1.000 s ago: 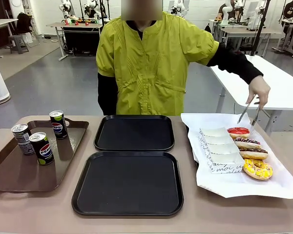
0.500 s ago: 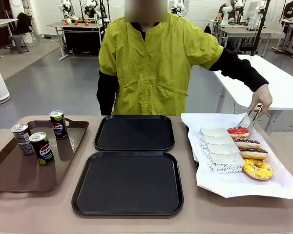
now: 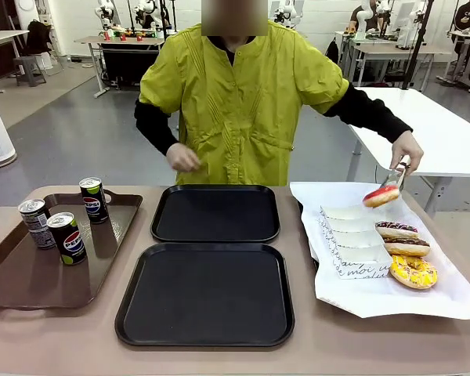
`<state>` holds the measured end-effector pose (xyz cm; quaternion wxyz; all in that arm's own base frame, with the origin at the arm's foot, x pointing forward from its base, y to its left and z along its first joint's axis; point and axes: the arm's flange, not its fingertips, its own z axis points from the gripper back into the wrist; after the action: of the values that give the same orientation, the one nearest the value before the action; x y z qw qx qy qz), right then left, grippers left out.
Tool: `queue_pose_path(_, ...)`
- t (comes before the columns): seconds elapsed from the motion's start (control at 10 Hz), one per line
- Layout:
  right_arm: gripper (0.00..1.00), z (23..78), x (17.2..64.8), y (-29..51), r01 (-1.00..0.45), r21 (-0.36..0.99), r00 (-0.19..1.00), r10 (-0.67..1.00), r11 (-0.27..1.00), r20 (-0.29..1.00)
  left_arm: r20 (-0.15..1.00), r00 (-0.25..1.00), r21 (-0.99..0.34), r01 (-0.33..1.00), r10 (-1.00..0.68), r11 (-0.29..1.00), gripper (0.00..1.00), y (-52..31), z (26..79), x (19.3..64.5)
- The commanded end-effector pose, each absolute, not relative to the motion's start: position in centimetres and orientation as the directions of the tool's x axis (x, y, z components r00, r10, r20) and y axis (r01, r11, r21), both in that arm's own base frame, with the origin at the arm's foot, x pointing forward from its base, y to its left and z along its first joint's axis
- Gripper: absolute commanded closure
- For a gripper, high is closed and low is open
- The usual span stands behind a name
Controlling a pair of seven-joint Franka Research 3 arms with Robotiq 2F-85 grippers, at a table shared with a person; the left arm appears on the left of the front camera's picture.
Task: Set up donuts and drinks on trays.
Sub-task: Pick up one Pepsi coke and place it on the Flat Tray.
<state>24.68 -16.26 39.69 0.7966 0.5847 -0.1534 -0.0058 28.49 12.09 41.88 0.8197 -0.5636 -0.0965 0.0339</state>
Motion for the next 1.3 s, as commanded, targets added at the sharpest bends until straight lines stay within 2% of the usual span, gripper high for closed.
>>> queue_pose_path(0.0,0.00,39.8,25.0,-16.4,-0.196,0.933,0.946,-0.193,0.301,0.261,0.130,0.976,-0.935,0.062,0.174,0.350,0.00,12.3,41.9,28.7)
queue_pose_path(0.1,0.00,39.8,25.0,-16.4,-0.196,0.933,0.946,-0.193,0.301,0.261,0.120,0.979,-0.930,0.053,0.164,0.363,0.00,12.1,41.9,28.5)
queue_pose_path(0.3,0.00,39.8,25.0,-16.4,-0.196,0.933,0.946,-0.193,0.301,0.261,0.228,0.964,-0.838,0.124,0.134,0.532,0.00,10.0,46.0,28.8)
queue_pose_path(0.5,0.00,39.8,25.0,-16.4,-0.196,0.933,0.946,-0.193,0.301,0.261,0.222,0.972,-0.704,0.101,0.082,0.703,0.00,7.7,49.0,30.8)
queue_pose_path(0.8,0.00,39.8,25.0,-16.4,-0.196,0.933,0.946,-0.193,0.301,0.261,0.196,0.980,-0.382,0.104,-0.029,0.918,0.00,2.8,51.4,33.3)
queue_pose_path(1.0,0.00,39.8,25.0,-16.4,-0.196,0.933,0.946,-0.193,0.301,0.261,0.172,0.983,-0.211,0.108,-0.072,0.971,0.00,-1.3,52.0,34.0)
queue_pose_path(1.2,0.00,39.8,25.0,-16.4,-0.196,0.933,0.946,-0.193,0.301,0.261,0.167,0.983,-0.132,0.099,-0.076,0.986,0.00,-4.3,51.6,35.8)
